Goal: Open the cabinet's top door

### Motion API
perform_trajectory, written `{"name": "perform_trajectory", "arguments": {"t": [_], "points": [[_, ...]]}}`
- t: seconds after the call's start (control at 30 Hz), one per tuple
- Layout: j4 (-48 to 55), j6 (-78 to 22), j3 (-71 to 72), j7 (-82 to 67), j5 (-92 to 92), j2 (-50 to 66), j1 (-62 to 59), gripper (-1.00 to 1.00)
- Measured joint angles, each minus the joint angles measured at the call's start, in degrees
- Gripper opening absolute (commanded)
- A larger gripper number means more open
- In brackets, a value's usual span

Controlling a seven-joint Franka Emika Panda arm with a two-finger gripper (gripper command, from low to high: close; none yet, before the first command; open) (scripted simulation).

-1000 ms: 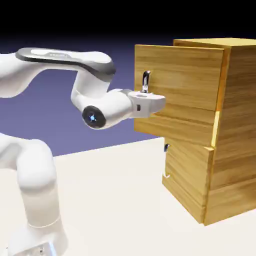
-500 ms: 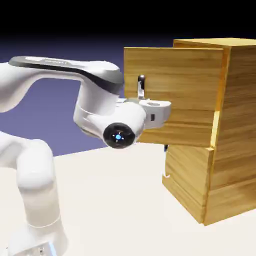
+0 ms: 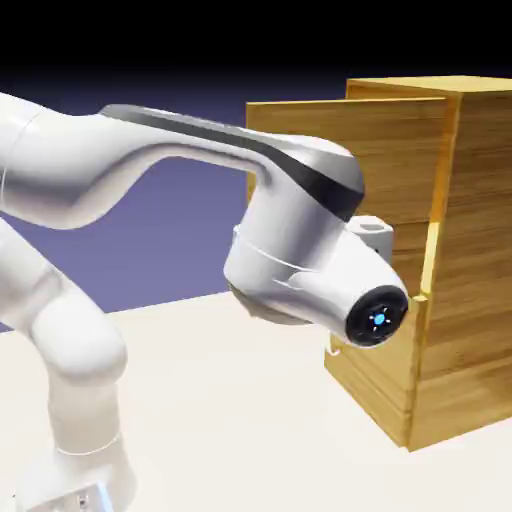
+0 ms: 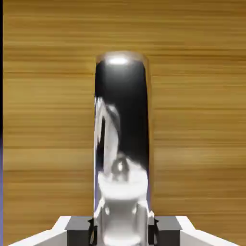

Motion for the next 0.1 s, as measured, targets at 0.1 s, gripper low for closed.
{"name": "perform_trajectory", "arguments": {"t": [0.1], "points": [[4.3, -4.52, -6.2, -1.08, -1.06, 2.69, 5.9, -1.0]]}}
